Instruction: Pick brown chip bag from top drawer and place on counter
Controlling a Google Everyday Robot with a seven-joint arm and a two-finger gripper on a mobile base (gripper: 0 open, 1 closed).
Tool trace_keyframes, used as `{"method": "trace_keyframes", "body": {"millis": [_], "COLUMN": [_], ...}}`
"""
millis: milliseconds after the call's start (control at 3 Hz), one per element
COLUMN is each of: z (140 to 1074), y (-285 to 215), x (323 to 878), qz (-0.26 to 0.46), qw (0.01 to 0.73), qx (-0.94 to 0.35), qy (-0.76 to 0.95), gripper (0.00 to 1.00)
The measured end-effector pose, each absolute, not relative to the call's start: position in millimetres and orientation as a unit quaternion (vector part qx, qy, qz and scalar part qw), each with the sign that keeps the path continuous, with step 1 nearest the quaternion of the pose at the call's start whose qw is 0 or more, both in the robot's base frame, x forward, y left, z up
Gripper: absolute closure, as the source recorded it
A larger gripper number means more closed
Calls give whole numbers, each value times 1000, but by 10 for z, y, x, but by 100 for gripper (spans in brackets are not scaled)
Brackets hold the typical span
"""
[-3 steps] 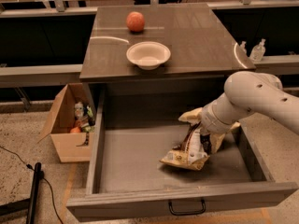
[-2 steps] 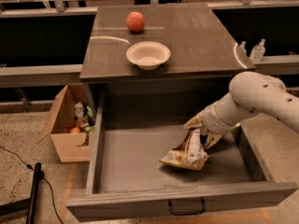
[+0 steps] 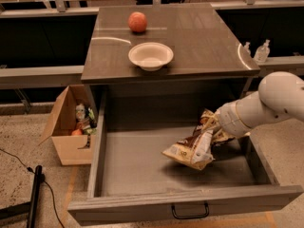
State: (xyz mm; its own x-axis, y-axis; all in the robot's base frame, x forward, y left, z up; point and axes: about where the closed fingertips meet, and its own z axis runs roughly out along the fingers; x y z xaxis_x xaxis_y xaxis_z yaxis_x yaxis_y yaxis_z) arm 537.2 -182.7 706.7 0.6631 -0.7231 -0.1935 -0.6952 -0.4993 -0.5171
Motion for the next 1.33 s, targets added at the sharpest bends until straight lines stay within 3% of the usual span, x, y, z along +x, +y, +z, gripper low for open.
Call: {"method": "trace_keyframes", "body": {"millis": [333, 1333], "z": [7386, 8686], "y": [-1964, -2189], "x": [5325, 5427], "qz": [-47, -176], "qw": [323, 332], "qx": [-840, -792], "qy": [434, 480], "gripper": [100, 100]}}
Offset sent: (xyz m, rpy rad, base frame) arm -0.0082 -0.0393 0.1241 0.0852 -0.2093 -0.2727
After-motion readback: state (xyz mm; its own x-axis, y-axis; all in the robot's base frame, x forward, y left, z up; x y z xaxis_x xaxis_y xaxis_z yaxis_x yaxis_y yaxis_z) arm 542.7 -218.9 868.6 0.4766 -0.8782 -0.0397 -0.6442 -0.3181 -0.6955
